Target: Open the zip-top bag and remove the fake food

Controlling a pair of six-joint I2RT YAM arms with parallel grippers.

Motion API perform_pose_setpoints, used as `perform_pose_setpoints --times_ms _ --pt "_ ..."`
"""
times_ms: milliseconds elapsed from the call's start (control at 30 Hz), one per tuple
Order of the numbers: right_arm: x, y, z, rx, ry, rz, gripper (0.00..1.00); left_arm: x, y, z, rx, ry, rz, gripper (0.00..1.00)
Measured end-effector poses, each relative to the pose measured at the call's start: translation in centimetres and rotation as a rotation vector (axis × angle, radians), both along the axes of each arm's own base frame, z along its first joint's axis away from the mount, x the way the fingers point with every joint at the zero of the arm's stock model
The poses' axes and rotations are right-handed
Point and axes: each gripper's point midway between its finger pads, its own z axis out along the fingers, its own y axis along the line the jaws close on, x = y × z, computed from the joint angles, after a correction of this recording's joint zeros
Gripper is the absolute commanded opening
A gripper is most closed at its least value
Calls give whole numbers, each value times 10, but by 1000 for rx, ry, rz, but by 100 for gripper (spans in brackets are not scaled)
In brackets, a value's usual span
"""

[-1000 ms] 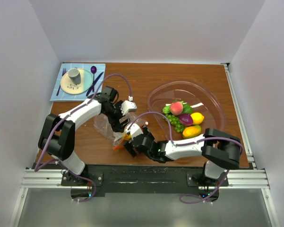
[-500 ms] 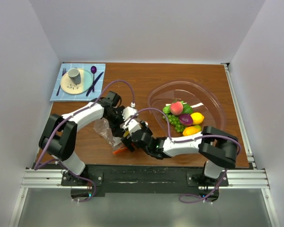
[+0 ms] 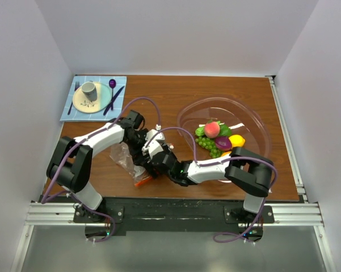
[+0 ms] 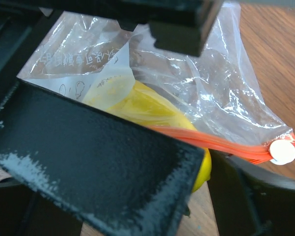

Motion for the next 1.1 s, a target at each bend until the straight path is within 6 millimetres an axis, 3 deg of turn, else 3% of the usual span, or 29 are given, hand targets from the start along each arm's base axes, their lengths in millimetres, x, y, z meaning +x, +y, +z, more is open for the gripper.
perform_pose_setpoints --times_ms 67,100,200,367,467,600,667,800,833,867,933,967,1000,1100 --pt "-1 2 0 7 7 8 49 -1 1 0 3 4 4 100" --pt "-2 2 0 10 11 11 35 -1 1 0 4 6 6 100" --pt "-4 1 2 14 21 18 16 -2 2 0 7 12 9 100" --pt "-17 -18 23 36 48 23 12 1 3 -1 17 1 23 100" --pt "-25 -33 61 110 37 20 12 13 9 -2 29 -26 72 100" --pt "-29 -62 131 244 -32 -23 13 30 26 -11 52 -25 170 100" --pt "-24 -80 159 298 -71 -69 15 39 33 -12 50 -23 216 100" --pt "19 -137 174 299 -110 -284 18 61 27 9 -13 -46 275 100" --pt "33 -155 171 279 -109 -357 21 68 21 20 -41 -55 281 100" --pt "45 -172 168 254 -109 -425 41 76 15 31 -70 -68 282 100" --pt "61 -196 161 200 -100 -527 65 91 1 61 -128 -110 274 100" --pt "64 -201 158 181 -90 -546 90 98 -5 78 -157 -137 269 100" --pt "65 -204 155 164 -83 -562 99 103 -10 94 -185 -166 265 100" --pt "66 -206 152 133 -62 -582 99 101 -19 138 -256 -228 251 100"
